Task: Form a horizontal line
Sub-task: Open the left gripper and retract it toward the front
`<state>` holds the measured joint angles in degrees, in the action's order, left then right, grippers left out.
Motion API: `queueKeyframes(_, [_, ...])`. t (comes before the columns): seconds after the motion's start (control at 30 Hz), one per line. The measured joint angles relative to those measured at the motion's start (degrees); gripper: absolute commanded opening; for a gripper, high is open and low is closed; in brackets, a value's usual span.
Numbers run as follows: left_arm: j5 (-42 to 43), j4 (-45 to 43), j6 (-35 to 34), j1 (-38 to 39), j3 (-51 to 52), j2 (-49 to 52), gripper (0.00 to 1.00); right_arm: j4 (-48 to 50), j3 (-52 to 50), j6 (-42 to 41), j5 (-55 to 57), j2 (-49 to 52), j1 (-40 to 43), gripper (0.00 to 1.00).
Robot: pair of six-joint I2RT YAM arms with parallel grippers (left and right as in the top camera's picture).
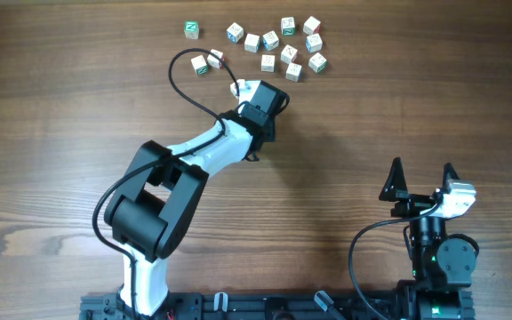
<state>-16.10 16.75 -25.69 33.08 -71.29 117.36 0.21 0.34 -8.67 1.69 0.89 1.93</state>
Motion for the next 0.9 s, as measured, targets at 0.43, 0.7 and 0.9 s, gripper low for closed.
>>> queueKeyframes(0.43, [0.9,1.2,0.5,0.4,1.5,-4.2,1.0,0.0,0.0,0.0,0.0,0.0,0.0,1.0])
queueKeyframes(0.7, [-2.0,7.1,1.9,0.2,1.6,-12.5,1.0,0.0,0.0,0.0,0.0,0.0,0.0,1.0])
queueKeyframes(0.9, [-3.0,16.2,2.4,0.2,1.6,-23.6,1.0,0.0,0.0,0.0,0.0,0.0,0.0,1.0])
